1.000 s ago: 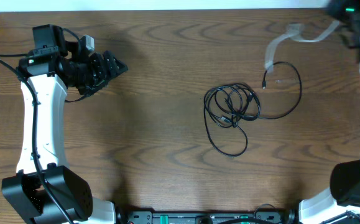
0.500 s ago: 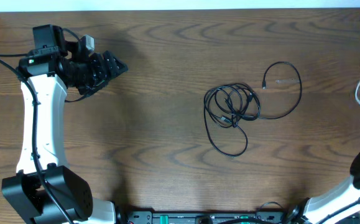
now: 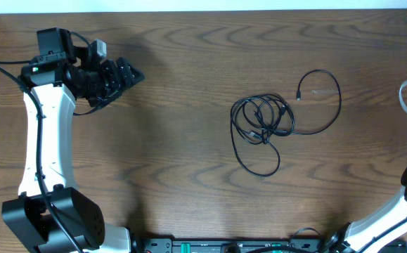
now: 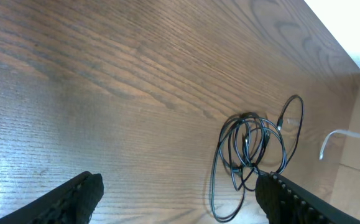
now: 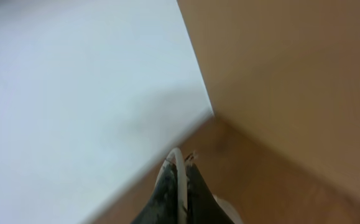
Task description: Untangle cables
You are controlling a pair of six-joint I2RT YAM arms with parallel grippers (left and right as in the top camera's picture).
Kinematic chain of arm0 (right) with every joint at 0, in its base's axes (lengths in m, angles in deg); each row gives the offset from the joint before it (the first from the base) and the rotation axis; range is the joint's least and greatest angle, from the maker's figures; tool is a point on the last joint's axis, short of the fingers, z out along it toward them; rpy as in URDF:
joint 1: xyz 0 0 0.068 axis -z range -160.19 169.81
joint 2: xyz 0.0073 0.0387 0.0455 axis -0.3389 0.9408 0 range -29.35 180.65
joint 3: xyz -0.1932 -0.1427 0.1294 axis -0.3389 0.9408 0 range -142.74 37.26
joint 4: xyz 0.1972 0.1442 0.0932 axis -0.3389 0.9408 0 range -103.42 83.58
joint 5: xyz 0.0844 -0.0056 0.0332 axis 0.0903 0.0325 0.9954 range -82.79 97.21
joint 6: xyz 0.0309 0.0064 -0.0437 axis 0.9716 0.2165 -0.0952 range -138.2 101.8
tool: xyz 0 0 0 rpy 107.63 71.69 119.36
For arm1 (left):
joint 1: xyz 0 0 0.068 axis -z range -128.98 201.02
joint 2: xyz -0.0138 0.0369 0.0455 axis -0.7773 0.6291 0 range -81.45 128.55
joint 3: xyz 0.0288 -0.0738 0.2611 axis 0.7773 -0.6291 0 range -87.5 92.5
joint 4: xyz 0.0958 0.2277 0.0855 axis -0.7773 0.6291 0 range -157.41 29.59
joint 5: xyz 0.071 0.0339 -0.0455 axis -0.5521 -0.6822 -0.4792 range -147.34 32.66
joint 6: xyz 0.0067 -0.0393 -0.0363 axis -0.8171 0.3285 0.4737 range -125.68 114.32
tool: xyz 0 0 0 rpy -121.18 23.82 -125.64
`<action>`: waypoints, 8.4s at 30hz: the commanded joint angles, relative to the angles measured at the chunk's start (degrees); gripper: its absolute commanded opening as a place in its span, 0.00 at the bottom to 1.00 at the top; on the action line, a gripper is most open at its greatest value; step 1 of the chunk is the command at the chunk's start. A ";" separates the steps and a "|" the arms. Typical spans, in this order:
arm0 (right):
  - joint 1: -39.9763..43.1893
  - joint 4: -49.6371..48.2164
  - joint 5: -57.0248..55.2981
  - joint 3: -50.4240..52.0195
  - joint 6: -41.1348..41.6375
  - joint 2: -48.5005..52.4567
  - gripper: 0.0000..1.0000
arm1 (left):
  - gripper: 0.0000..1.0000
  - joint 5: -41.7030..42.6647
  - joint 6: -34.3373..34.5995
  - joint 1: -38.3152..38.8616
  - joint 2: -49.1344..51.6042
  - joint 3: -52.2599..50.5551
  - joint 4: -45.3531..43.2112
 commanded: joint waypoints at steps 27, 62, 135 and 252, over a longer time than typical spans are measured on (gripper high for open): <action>-3.58 6.10 -1.66 -1.86 -0.74 3.54 0.99 | 0.84 -0.52 -1.70 0.02 -0.55 0.09 -0.61; -13.44 58.53 22.18 -0.07 -7.58 -19.52 0.99 | 0.85 -13.03 -4.46 20.44 -15.63 2.45 2.64; -13.44 61.16 20.70 8.07 -11.06 -19.45 0.99 | 0.62 -16.22 15.43 49.13 28.87 2.25 -8.22; -60.13 57.27 9.66 8.13 -3.54 -0.26 0.91 | 0.07 -3.10 10.19 26.47 -15.32 9.38 -17.84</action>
